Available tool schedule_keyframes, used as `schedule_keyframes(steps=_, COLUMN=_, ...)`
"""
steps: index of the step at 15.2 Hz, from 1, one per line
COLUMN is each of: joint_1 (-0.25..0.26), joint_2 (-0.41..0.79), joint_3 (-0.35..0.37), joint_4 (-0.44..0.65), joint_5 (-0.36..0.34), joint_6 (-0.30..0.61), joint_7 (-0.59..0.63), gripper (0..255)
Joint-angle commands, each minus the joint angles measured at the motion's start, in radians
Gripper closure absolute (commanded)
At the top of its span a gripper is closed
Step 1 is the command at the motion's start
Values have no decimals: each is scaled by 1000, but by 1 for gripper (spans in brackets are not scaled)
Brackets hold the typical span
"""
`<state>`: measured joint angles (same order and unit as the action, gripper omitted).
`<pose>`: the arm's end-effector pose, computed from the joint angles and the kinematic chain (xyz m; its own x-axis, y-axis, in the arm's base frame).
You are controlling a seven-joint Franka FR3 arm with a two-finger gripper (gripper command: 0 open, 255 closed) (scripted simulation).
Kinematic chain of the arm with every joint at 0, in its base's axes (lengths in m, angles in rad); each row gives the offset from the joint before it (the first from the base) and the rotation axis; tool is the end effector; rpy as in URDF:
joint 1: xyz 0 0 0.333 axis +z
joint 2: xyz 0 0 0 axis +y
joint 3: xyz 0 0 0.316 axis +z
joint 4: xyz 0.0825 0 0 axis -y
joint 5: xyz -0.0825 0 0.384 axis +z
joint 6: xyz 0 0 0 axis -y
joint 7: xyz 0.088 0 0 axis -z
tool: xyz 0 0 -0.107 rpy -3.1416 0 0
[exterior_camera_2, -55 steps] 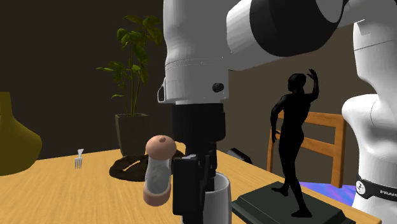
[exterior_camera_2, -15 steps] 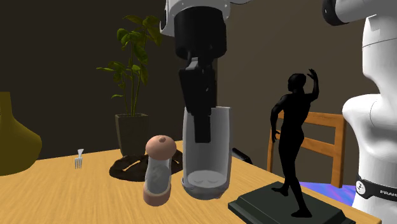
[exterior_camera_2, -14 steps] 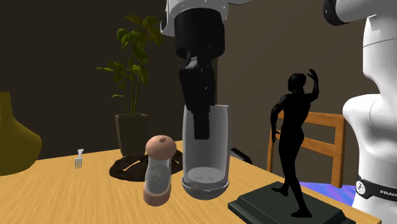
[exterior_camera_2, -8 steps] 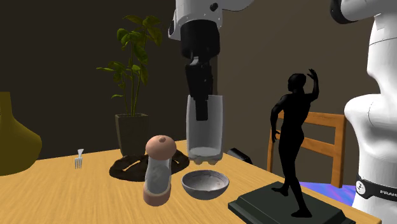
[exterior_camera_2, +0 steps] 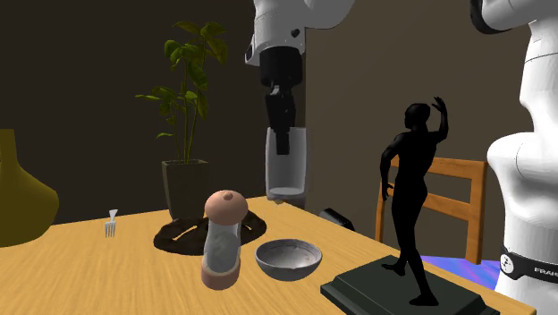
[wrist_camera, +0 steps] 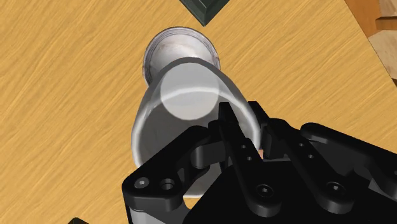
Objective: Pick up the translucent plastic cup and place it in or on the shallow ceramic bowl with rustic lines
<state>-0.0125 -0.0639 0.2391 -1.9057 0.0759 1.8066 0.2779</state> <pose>0.5230 0.1297 0.5194 0.9962 -0.0698 -0.0518 -0.0722 -0.9964 -0.0455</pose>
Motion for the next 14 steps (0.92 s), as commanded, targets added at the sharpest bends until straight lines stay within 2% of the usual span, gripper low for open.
schedule_keyframes(steps=1, joint_1=-4, joint_2=-7, joint_3=-5, joint_4=-23, joint_5=1, joint_6=16, joint_7=-12, gripper=255)
schedule_keyframes(steps=14, joint_1=-1, joint_2=29, joint_3=-1, joint_4=-160, joint_5=-2, joint_6=188, joint_7=-16, gripper=255)
